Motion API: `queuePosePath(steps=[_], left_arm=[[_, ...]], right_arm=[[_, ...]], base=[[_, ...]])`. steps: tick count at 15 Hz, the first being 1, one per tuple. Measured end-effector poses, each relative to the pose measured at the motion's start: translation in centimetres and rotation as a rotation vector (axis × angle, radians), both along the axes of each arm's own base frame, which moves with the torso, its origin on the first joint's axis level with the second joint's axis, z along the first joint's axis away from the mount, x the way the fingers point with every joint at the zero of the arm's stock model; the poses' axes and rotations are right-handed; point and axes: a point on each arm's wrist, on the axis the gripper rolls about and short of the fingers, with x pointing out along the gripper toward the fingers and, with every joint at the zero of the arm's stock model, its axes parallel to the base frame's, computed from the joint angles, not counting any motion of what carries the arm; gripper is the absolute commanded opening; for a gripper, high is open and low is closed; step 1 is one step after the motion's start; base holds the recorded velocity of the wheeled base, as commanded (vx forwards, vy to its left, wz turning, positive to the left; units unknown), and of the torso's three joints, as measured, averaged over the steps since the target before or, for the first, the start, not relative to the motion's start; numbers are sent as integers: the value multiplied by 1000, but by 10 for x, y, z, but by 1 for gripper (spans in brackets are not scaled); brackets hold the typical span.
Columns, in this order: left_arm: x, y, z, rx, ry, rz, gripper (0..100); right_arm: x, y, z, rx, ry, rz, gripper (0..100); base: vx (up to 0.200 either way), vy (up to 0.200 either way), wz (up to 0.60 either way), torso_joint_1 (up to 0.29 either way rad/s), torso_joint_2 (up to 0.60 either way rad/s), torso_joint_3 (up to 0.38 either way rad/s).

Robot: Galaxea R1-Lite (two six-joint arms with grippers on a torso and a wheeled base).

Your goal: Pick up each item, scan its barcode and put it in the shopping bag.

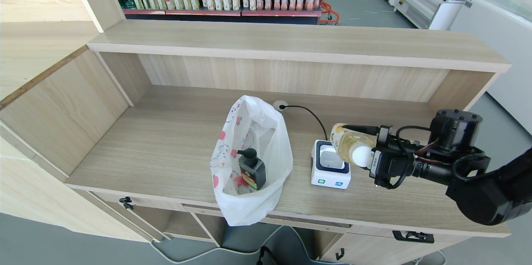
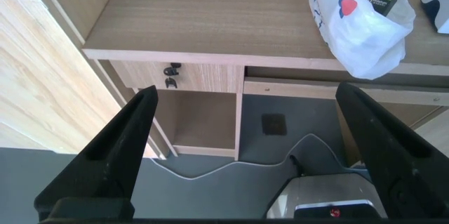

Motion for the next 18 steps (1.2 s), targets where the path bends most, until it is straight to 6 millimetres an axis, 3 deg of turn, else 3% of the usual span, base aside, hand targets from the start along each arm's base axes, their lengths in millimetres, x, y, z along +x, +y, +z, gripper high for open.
queuePosePath(steps=[18], left_arm=[[0, 0, 0, 1, 0, 0, 100]], right_arm=[[9, 2, -7, 12, 26, 28, 0]], base=[[0, 0, 0, 0, 0, 0]])
